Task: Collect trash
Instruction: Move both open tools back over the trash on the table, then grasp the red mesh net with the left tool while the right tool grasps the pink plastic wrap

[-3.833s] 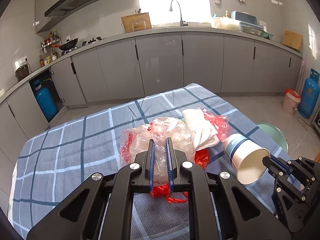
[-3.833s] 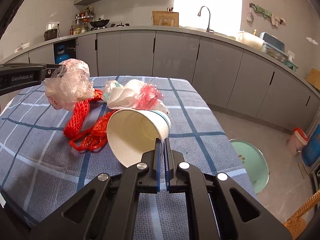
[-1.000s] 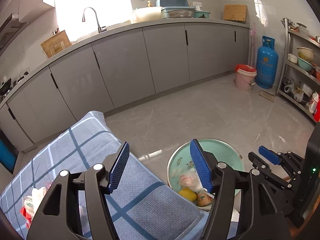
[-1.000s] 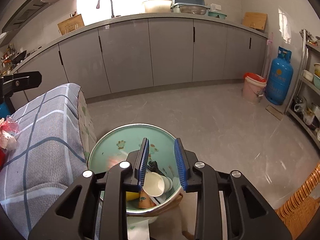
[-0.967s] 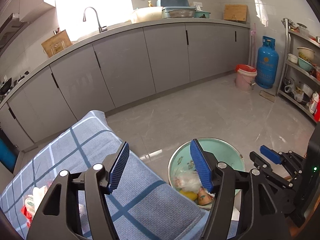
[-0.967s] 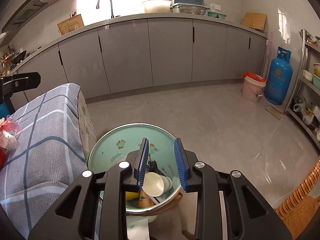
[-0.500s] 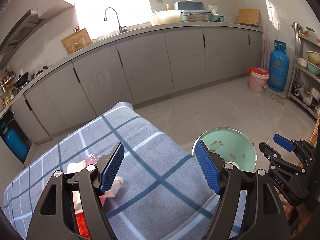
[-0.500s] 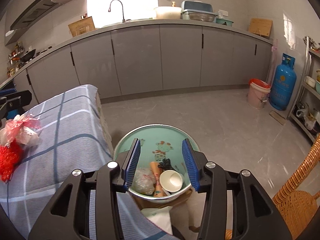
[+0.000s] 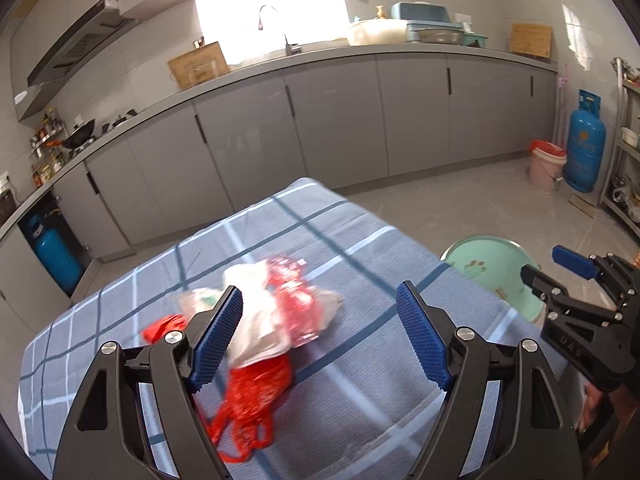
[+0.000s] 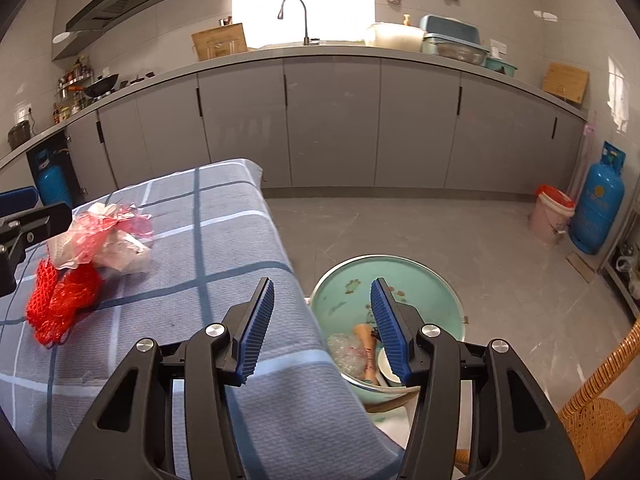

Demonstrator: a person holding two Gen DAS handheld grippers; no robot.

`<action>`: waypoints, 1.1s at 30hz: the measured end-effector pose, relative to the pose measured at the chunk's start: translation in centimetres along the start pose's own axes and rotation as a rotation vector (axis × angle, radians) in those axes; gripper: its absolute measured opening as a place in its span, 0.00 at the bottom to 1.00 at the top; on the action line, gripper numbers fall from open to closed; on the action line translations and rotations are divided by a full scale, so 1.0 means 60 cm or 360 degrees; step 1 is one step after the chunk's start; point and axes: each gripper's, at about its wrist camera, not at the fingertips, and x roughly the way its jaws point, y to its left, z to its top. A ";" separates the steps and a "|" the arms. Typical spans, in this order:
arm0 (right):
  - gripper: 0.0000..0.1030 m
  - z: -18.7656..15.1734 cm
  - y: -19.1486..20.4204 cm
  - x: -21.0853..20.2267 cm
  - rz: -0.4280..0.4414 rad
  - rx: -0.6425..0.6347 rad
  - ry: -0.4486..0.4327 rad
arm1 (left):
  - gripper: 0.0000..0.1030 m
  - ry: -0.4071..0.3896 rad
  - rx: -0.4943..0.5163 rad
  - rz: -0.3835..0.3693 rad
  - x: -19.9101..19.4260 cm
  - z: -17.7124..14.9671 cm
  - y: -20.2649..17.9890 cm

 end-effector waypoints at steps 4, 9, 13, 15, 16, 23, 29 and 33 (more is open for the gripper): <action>0.51 0.005 0.038 0.002 0.0044 -0.0050 0.0004 | 0.76 0.0047 -0.0081 0.0089 0.006 -0.021 0.057; 0.51 0.008 0.082 0.004 0.0095 -0.0118 0.0012 | 0.76 0.0111 -0.0171 0.0203 0.014 -0.051 0.131; 0.57 0.012 0.114 0.001 0.0127 -0.0171 -0.0002 | 0.76 0.0180 -0.0222 0.0290 0.028 -0.085 0.179; 0.57 0.013 0.129 0.001 0.0143 -0.0198 -0.0006 | 0.76 0.0240 -0.0266 0.0329 0.041 -0.102 0.201; 0.57 0.012 0.134 0.001 0.0151 -0.0206 -0.0005 | 0.76 0.0260 -0.0288 0.0339 0.045 -0.108 0.211; 0.60 0.001 0.175 0.001 0.0209 -0.0278 0.0015 | 0.76 0.0318 -0.0383 0.0355 0.063 -0.128 0.247; 0.63 -0.003 0.192 0.000 0.0237 -0.0295 0.0019 | 0.76 0.0378 -0.0361 0.0337 0.096 -0.143 0.231; 0.63 -0.001 0.197 -0.003 0.0246 -0.0300 0.0014 | 0.65 0.0415 -0.0389 0.0321 0.109 -0.153 0.233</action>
